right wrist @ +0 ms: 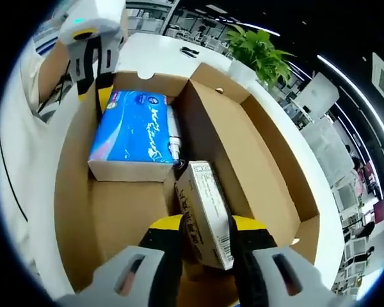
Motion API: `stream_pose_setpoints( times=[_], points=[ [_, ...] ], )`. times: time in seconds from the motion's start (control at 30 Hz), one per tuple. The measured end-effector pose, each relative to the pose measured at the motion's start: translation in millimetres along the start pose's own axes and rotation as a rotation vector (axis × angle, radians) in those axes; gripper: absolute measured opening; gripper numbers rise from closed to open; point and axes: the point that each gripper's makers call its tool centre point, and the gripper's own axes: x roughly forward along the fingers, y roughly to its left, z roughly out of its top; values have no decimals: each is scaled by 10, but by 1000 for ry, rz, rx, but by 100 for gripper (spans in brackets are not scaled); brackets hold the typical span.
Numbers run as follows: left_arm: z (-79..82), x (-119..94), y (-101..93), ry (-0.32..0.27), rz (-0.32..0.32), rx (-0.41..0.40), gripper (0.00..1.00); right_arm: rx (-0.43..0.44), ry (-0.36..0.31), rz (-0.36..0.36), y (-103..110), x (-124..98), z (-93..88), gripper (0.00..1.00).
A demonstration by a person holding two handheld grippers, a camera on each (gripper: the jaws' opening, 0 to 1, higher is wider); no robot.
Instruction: Operate the shoe box by opening the lid, removing the specified soft item, and placing it in the target area until the item is outside and the box remains undamaged.
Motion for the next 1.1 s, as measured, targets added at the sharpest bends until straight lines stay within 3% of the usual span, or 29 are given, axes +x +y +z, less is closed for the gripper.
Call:
stream_pose_setpoints(
  times=[0.1,0.2,0.3,0.57,0.93,1.1],
  points=[
    [0,1,3,3,-3,-2,6,-32,15,-24,-19,7,-24,24],
    [1,1,4,1,-3,-1,6,-1,26,-33,-26,-43,-1,18],
    [2,2,4,3,-4,-2,6,44,3,23,41,-71,31,18],
    [2,3,9,1,-6,1,6,40,2,9,-44,-125,25,21],
    [4,3,1,0,-8,5,6,4,63,47,-19,-4,-126,25],
    [8,3,1,-1,-7,7,6,79,101,71,-13,-56,-148,23]
  ],
)
